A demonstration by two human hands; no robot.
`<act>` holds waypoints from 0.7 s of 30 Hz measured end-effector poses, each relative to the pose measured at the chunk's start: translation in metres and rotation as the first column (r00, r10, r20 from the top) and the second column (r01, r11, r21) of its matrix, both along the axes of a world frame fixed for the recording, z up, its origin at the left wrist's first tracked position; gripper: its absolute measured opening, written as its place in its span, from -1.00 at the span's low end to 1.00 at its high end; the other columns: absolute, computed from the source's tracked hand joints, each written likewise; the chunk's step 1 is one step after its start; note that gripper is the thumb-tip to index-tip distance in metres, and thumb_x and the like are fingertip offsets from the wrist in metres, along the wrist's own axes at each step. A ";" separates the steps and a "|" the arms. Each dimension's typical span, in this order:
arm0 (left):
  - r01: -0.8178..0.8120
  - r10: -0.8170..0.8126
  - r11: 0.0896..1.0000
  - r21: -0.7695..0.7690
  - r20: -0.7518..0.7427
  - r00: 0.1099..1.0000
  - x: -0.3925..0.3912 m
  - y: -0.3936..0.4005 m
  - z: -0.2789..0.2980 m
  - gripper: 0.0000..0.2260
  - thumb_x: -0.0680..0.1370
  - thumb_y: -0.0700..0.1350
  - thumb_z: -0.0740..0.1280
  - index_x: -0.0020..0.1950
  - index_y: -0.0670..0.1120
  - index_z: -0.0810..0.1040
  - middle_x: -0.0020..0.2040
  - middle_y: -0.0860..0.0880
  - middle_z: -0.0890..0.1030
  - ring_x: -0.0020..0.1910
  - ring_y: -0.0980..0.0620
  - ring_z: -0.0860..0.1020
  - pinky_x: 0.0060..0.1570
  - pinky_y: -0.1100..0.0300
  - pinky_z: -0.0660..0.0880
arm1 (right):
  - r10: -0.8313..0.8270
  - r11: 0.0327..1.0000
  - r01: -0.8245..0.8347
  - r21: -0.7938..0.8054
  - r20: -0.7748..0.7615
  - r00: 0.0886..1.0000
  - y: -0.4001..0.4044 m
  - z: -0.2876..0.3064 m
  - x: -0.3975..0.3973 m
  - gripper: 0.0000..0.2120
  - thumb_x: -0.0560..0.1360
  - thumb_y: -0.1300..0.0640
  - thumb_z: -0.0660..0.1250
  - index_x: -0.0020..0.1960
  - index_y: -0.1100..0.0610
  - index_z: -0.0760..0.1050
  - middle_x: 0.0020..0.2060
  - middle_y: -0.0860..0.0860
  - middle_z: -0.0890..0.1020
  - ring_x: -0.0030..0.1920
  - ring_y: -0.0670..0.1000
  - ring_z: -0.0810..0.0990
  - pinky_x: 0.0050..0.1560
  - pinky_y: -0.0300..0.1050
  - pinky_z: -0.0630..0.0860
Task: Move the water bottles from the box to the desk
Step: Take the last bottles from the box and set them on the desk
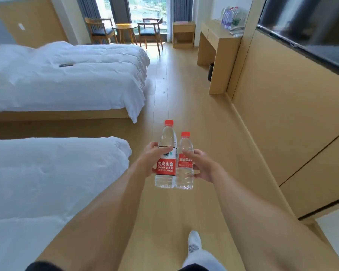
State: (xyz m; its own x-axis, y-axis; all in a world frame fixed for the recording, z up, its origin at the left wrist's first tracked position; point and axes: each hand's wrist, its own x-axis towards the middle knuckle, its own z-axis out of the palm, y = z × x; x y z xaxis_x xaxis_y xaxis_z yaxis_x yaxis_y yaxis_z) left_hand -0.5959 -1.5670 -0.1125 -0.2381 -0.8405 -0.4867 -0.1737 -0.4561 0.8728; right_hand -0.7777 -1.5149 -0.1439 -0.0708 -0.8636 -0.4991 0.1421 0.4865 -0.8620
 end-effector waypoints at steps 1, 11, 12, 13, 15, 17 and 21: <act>-0.022 0.021 1.000 0.002 0.008 1.000 -0.007 -0.017 0.003 -0.63 0.48 -0.06 0.52 0.22 -0.04 0.48 0.04 -0.13 0.68 -0.04 -0.13 0.70 0.05 -0.21 0.62 | 0.024 1.000 -0.024 0.002 0.009 1.000 -0.020 0.002 -0.008 -0.50 0.49 -0.11 0.47 0.29 0.15 0.46 0.04 0.10 0.68 0.03 0.12 0.66 0.13 0.23 0.58; -0.115 0.114 0.993 -0.034 -0.017 0.993 -0.069 -0.162 0.023 -0.64 0.50 -0.06 0.51 0.21 -0.03 0.47 0.06 -0.13 0.68 -0.01 -0.13 0.69 0.01 -0.17 0.63 | 0.193 0.981 -0.193 0.002 0.001 0.981 -0.190 0.029 -0.081 -0.53 0.49 -0.09 0.46 0.29 0.13 0.47 0.12 0.12 0.68 0.14 0.17 0.66 0.23 0.35 0.50; -0.117 0.116 0.993 -0.035 -0.021 0.993 -0.074 -0.174 0.024 -0.64 0.50 -0.06 0.51 0.21 -0.03 0.47 0.06 -0.13 0.68 -0.01 -0.13 0.69 0.01 -0.16 0.63 | 0.199 0.980 -0.199 -0.001 0.000 0.980 -0.203 0.030 -0.086 -0.54 0.50 -0.09 0.46 0.28 0.12 0.47 0.12 0.11 0.68 0.14 0.17 0.66 0.23 0.36 0.50; -0.116 0.116 0.992 -0.037 -0.024 0.993 -0.078 -0.187 0.024 -0.64 0.50 -0.06 0.51 0.22 -0.03 0.47 0.06 -0.13 0.68 -0.01 -0.13 0.69 0.01 -0.15 0.63 | 0.203 0.979 -0.203 -0.001 -0.003 0.979 -0.216 0.030 -0.090 -0.54 0.50 -0.09 0.46 0.28 0.11 0.47 0.12 0.10 0.68 0.13 0.16 0.66 0.23 0.36 0.49; -0.111 0.110 0.993 -0.036 -0.029 0.993 -0.086 -0.214 0.022 -0.64 0.51 -0.05 0.50 0.22 -0.03 0.47 0.06 -0.13 0.68 0.00 -0.12 0.68 0.01 -0.14 0.62 | 0.206 0.979 -0.206 0.006 -0.012 0.978 -0.241 0.030 -0.099 -0.54 0.49 -0.10 0.47 0.28 0.10 0.47 0.11 0.09 0.68 0.13 0.14 0.66 0.24 0.37 0.49; -0.103 0.102 0.994 -0.035 -0.034 0.994 -0.094 -0.241 0.018 -0.64 0.51 -0.05 0.50 0.23 -0.03 0.46 0.07 -0.13 0.68 0.01 -0.13 0.69 0.02 -0.15 0.62 | 0.209 0.978 -0.209 0.015 -0.014 0.978 -0.265 0.029 -0.108 -0.53 0.49 -0.09 0.47 0.29 0.10 0.47 0.11 0.09 0.68 0.13 0.14 0.66 0.24 0.36 0.49; -0.072 0.070 0.997 -0.031 -0.057 0.996 -0.116 -0.306 0.006 -0.62 0.50 -0.04 0.51 0.24 -0.02 0.46 0.07 -0.13 0.69 0.00 -0.13 0.69 0.03 -0.18 0.62 | 0.194 0.981 -0.193 0.023 -0.032 0.981 -0.321 0.025 -0.130 -0.54 0.51 -0.08 0.45 0.30 0.12 0.47 0.12 0.09 0.68 0.14 0.13 0.66 0.23 0.35 0.50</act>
State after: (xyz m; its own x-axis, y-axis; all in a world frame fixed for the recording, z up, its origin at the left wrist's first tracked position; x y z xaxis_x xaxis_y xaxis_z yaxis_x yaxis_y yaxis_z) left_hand -0.7121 -1.8731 -0.1062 -0.2032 -0.8716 -0.4462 -0.0926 -0.4365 0.8949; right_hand -0.9076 -1.8360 -0.1192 0.0794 -0.8528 -0.5162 0.0147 0.5188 -0.8548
